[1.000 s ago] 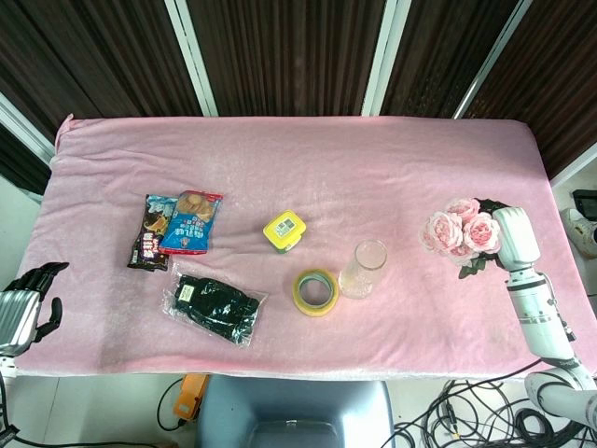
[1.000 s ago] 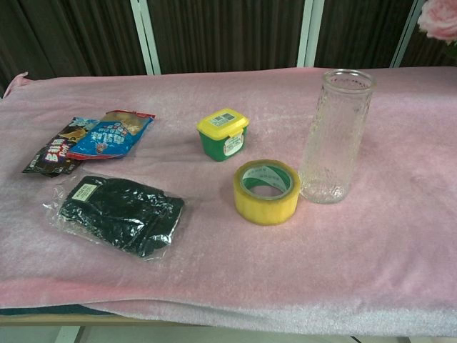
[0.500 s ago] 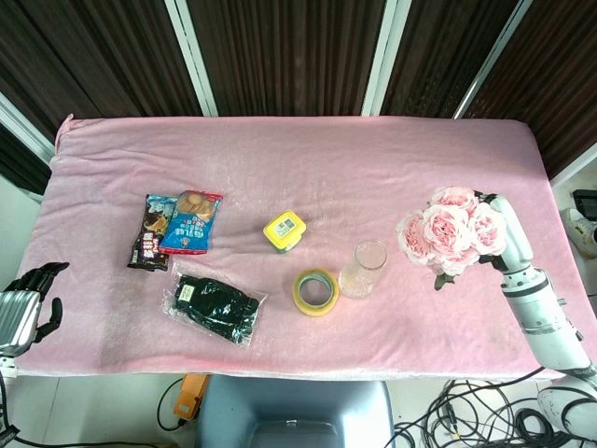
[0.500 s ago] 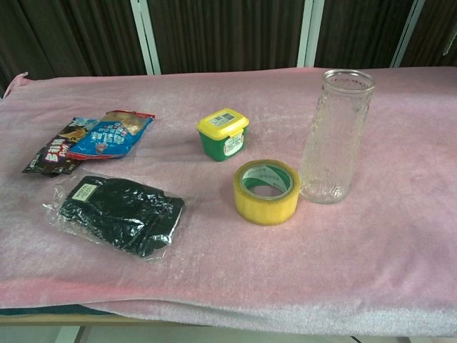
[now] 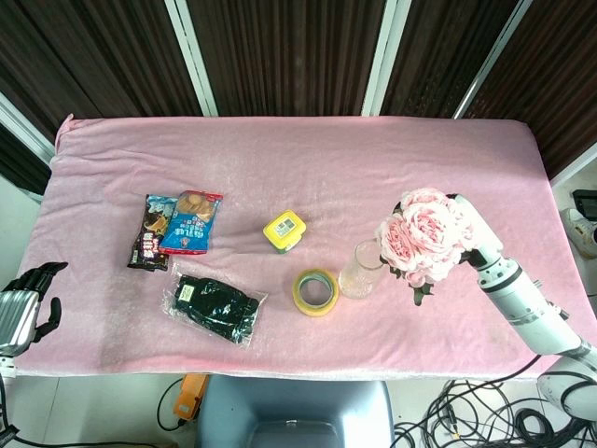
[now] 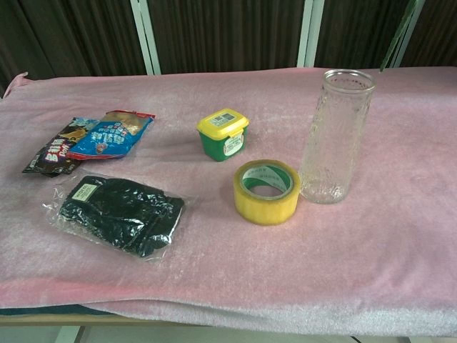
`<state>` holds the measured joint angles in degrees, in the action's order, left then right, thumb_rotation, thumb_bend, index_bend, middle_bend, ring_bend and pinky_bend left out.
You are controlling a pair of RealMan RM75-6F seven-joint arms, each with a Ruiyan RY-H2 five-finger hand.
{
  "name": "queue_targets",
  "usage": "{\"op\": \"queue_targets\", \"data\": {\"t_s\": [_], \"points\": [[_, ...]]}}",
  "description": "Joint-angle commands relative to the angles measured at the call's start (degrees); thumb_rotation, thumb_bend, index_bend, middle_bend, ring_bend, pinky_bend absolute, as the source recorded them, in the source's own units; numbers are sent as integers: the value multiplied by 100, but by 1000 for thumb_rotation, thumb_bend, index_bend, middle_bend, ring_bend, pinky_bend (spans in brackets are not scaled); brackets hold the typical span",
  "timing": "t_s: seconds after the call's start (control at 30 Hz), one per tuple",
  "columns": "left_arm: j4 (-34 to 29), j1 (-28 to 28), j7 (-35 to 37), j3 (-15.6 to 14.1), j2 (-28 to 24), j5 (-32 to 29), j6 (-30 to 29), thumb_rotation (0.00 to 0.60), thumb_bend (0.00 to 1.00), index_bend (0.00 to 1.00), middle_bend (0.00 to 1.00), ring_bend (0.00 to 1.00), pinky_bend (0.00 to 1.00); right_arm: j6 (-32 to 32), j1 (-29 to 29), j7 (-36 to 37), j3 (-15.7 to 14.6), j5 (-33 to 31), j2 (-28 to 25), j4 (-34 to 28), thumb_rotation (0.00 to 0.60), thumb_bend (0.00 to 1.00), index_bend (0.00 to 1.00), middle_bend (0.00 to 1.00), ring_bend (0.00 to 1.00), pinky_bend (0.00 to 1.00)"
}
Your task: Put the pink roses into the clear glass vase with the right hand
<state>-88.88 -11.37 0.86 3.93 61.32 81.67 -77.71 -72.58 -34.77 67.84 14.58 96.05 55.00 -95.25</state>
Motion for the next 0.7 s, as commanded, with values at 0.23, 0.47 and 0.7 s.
{"op": "queue_targets", "data": {"t_s": [0.23,0.47,0.7], "points": [[3,-9,-47,-6,16,5,15,600,636,187,190,202,368,229,-374,226,8,-115,209,337,600,366,830,646,590,756],[10,-5,-74,0,28,-13,10,600,637,188,190,202,368,382,-709,690,-48,-18,422,667,600,366,830,647,590,756],[18,0,-27,5,20,-15,6,600,636,188,190,202,368,468,-916,955,-155,5,623,972,600,366,830,647,590,756]]}}
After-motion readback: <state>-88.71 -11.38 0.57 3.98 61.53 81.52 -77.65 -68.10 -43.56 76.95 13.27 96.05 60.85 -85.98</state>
